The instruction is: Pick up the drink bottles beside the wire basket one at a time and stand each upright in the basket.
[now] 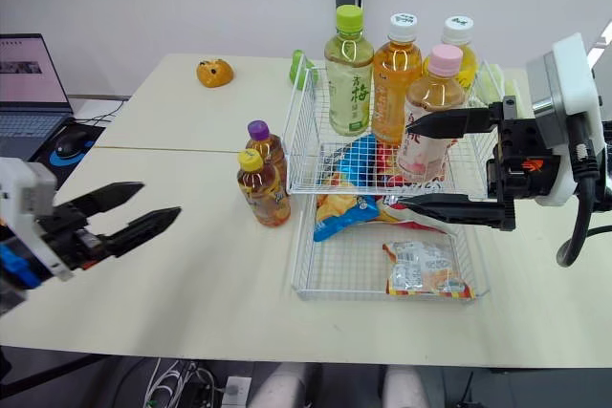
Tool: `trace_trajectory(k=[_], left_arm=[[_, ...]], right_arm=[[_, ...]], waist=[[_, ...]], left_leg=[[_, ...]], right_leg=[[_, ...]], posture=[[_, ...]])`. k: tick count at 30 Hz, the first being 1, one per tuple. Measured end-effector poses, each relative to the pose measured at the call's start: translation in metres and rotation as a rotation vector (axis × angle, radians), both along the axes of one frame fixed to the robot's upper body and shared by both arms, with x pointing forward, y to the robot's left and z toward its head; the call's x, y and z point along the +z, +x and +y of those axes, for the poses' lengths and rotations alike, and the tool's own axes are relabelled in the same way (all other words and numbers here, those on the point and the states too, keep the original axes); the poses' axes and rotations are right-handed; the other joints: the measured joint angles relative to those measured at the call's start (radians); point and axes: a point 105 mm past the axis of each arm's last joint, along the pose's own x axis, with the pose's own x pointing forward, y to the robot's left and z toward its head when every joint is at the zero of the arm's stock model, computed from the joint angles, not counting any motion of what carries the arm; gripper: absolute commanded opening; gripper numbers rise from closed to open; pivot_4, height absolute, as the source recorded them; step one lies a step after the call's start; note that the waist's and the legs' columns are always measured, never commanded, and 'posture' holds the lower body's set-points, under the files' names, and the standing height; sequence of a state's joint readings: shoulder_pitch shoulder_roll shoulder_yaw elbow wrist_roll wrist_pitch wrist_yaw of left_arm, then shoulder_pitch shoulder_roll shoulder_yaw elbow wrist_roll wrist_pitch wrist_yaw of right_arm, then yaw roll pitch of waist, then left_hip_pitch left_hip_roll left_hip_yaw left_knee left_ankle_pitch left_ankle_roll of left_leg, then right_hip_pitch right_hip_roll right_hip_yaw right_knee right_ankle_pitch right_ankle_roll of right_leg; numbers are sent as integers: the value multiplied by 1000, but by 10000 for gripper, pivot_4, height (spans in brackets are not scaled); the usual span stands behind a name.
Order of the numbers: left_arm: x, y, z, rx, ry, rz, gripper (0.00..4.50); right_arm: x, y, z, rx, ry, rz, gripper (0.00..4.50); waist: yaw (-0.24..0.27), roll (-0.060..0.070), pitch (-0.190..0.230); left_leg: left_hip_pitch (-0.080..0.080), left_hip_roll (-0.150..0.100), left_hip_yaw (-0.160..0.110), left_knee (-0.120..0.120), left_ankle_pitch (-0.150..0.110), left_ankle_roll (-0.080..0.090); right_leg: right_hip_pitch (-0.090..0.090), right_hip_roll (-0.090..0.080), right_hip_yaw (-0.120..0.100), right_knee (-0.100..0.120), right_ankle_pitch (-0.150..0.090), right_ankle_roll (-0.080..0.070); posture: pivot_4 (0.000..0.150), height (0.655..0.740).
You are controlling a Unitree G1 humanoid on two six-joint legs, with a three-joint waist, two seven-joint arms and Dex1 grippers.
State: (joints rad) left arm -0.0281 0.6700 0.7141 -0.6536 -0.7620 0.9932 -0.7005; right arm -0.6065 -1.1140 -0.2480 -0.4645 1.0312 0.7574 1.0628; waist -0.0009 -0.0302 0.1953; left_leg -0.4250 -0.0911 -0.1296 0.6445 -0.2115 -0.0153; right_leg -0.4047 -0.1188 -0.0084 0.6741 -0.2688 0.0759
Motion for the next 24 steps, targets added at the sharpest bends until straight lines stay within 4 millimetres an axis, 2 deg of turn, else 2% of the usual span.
trace_trajectory(k=[7,14,18,24], left_arm=[[6,26,-35,88,-92,-105,44694],[2,50,-69,151,-102,-104,44694],[4,63,-80,176,-83,-121,44694],[-4,77,-88,202,-88,-96,44694]], right_arm=[[-3,-1,1,5,-16,23,45000],[-2,-4,1,14,-20,19,45000],[-2,-4,0,14,-20,18,45000],[-2,-4,0,11,-19,17,45000]], waist=[[6,-1,0],[8,-1,0],[9,-1,0],[9,-1,0]], left_leg=[[0,-1,1,0,0,0],[0,-1,1,0,0,0],[0,-1,1,0,0,0],[0,-1,1,0,0,0]], right_leg=[[0,3,0,1,0,0],[0,4,0,1,0,0],[0,4,0,1,0,0],[0,4,0,1,0,0]], posture=[[1500,7400],[1500,7400],[1500,7400],[1500,7400]])
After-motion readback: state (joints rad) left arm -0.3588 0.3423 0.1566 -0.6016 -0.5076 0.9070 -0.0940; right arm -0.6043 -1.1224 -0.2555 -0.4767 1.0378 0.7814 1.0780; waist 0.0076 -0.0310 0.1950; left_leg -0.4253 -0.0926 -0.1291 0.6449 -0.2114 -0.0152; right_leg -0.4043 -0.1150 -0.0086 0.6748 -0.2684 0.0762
